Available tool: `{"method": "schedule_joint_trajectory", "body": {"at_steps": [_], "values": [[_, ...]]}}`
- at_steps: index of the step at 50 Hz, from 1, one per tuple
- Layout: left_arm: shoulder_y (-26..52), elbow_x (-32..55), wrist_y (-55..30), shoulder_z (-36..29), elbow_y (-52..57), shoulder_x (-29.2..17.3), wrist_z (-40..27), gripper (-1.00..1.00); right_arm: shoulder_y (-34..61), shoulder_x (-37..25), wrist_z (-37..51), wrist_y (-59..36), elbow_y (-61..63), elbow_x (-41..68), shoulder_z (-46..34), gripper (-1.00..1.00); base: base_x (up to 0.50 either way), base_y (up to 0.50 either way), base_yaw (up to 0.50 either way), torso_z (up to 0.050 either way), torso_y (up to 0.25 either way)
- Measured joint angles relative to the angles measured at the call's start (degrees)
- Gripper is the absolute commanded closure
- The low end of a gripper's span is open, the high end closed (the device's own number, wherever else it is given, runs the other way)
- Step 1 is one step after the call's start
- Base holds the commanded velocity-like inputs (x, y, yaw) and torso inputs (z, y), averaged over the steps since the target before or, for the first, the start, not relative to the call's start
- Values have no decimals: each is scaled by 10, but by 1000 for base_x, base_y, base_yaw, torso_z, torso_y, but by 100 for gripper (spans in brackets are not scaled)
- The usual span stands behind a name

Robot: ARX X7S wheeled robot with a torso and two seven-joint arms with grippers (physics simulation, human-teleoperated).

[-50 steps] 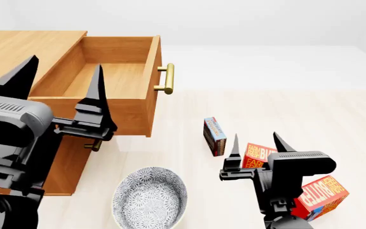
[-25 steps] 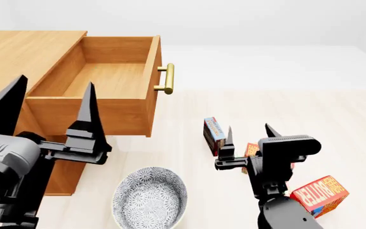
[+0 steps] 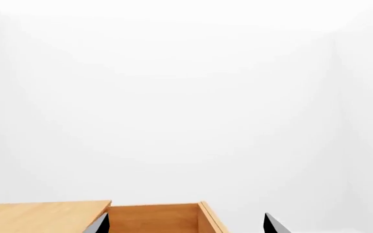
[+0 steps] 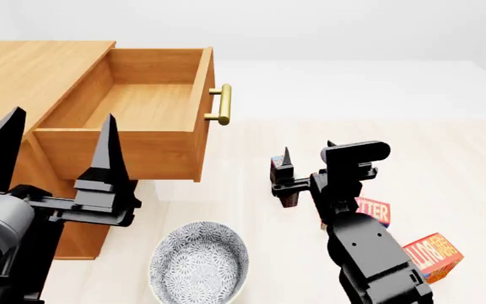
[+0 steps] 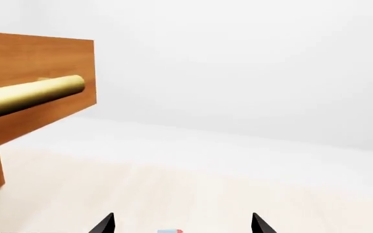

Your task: Put the chocolate pudding in the top drawer of the cabinet and close it.

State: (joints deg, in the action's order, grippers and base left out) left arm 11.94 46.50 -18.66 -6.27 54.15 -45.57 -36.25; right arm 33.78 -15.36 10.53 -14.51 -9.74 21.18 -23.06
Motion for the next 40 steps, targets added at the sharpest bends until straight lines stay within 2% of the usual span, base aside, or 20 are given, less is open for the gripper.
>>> {"method": "schedule_joint_trajectory", "body": {"at_steps": [19, 32, 40], "values": [[-17, 3, 12, 13, 16, -10, -12, -100, 123, 62, -87, 79, -255, -3, -13, -100, 0, 0, 0, 0, 0], [-27, 9, 23, 24, 21, -17, -18, -100, 217, 116, -145, 195, -508, -18, -11, -100, 0, 0, 0, 0, 0], [-33, 8, 32, 26, 21, -18, -17, -100, 247, 134, -166, 223, -588, -43, 9, -100, 0, 0, 0, 0, 0]]}}
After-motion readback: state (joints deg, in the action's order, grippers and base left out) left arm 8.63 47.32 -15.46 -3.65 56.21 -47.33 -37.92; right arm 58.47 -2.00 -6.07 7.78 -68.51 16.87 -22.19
